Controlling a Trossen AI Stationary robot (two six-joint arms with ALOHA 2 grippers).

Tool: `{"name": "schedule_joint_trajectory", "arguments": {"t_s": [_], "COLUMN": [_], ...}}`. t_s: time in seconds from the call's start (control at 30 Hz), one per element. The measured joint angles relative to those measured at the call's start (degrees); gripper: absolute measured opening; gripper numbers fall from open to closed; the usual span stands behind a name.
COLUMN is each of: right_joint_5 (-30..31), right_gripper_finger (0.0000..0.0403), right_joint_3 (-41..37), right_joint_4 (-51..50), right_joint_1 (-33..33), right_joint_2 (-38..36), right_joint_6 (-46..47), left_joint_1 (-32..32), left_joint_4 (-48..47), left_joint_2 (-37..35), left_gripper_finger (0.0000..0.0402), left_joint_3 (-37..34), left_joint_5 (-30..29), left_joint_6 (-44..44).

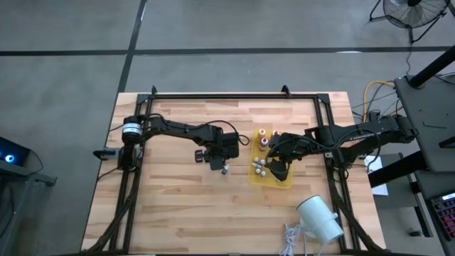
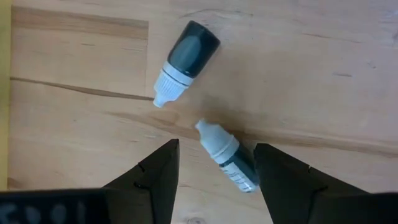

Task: Pick & Place food coloring
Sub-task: Put the top small dark blue food coloring bottle into the yellow bin

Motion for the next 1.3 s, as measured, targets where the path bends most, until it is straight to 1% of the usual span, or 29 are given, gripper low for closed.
{"name": "schedule_joint_trajectory", "arguments": {"t_s": [0.1, 0.43, 0.6, 0.7, 0.9, 1.3], "right_joint_5": [0.0, 0.1, 0.1, 0.3, 0.5, 0.6], "right_gripper_finger": [0.0226, 0.0226, 0.0226, 0.0226, 0.0226, 0.0226], "right_joint_3": [0.0, 0.0, 0.0, 0.0, 0.0, 0.0], "right_joint_4": [0.0, 0.0, -0.2, -0.3, -0.4, -0.4], "right_joint_1": [0.0, 0.0, 0.0, 0.0, 0.0, 0.0], "right_joint_2": [0.0, 0.0, 0.0, 0.0, 0.0, 0.0], "right_joint_6": [0.0, -0.6, -1.1, -2.3, -3.1, -3.4], "left_joint_1": [-0.2, -0.3, -0.3, -0.4, -1.0, -1.1], "left_joint_4": [0.0, 0.2, 0.2, -1.0, -5.3, -4.9], "left_joint_2": [0.0, -0.2, -0.2, -0.2, -0.2, -0.2], "left_gripper_finger": [0.0178, 0.0178, 0.0178, 0.0178, 0.0178, 0.0178], "left_joint_3": [0.2, 1.6, 2.4, 3.2, 2.9, 2.8], "left_joint_5": [0.0, 0.0, -2.4, -2.5, -1.5, -1.4], "left_joint_6": [-1.0, -12.2, -26.0, -32.7, -36.1, -45.5]}}
